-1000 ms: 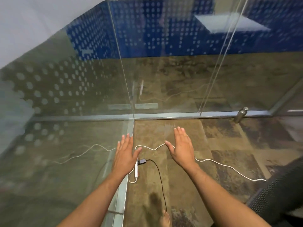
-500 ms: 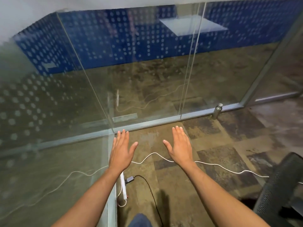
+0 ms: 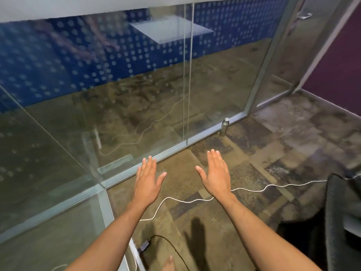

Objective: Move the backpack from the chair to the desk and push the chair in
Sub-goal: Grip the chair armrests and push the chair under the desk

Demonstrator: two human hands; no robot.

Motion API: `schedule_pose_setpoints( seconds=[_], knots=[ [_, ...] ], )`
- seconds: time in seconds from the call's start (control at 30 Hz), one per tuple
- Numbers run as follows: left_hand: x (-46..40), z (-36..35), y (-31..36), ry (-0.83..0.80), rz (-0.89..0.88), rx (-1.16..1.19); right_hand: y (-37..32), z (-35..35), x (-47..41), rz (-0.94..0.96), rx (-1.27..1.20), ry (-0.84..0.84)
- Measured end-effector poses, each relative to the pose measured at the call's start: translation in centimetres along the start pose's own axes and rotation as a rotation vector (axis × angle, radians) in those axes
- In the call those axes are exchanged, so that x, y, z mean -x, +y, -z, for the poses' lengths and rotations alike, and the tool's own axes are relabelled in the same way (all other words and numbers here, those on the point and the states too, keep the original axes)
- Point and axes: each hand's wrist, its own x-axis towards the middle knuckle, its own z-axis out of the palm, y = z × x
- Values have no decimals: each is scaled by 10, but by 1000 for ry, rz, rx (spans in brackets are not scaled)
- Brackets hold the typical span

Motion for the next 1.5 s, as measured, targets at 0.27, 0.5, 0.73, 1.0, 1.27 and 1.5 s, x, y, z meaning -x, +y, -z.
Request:
schedule_pose_setpoints(
  seconds=[0.27,0.5,0.73,1.0,1.27,1.5],
  knots=[
    [-81,-11,20,-113,-215,-26,18,10,-24,-215,23,111],
    [-140,-52,73,-200,-408,-9,64,26,-40,-379,47,157],
    [-190,-96,155,-311,-704,-34,121,66,-54,-575,67,292],
    [-203,-149,272,-446,-1037,-26,171,120,-23,-783,146,483],
    [-169,-189,362,-630,-1366,125,188,144,39,-1083,221,662],
    [-132,-218,419,-790,-1627,221,174,144,94,-1458,285,780]
  ],
)
